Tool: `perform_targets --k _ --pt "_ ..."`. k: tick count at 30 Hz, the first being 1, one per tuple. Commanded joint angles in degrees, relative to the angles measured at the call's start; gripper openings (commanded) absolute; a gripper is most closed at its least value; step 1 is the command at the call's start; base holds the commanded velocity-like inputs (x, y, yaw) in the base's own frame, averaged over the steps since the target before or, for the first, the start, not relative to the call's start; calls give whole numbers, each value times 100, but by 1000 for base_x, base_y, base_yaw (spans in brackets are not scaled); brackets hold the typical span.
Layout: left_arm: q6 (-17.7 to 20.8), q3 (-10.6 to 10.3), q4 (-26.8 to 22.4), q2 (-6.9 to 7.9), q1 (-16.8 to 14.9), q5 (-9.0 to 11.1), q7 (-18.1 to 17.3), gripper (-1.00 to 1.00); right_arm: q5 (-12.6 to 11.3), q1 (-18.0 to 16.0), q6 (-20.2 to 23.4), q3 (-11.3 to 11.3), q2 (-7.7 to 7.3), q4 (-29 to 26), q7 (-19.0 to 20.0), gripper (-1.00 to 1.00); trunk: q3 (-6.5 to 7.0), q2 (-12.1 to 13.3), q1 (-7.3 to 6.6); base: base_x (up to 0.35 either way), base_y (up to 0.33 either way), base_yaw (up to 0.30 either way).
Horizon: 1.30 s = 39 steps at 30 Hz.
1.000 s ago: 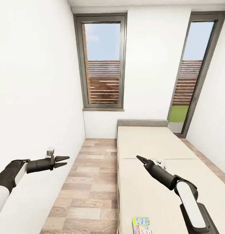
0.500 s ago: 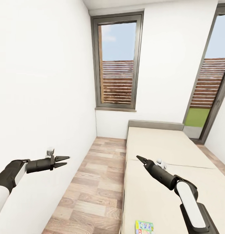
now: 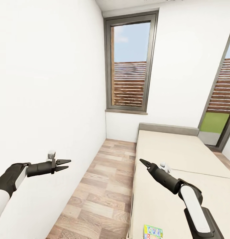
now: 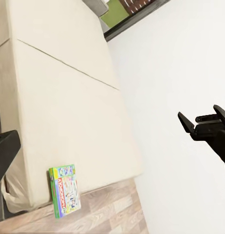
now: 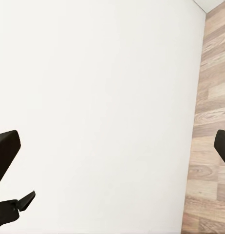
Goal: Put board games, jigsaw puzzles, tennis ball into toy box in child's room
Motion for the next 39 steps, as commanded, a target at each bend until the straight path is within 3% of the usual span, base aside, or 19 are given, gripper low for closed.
perform_targets --k 1,13,39 --pt "55 -1 1 0 -1 12 -9 100 1 -2 31 -8 1 -1 13 100 -3 -4 0 -176 83 13" --pt "58 1 1 0 -1 11 -9 100 -4 -2 25 -13 1 -1 13 100 -3 -4 0 -82 54 -64" --pt "56 1 1 1 -1 13 -9 100 -3 -11 -13 -17 1 50 13 100 -3 -4 0 -31 1 -244"
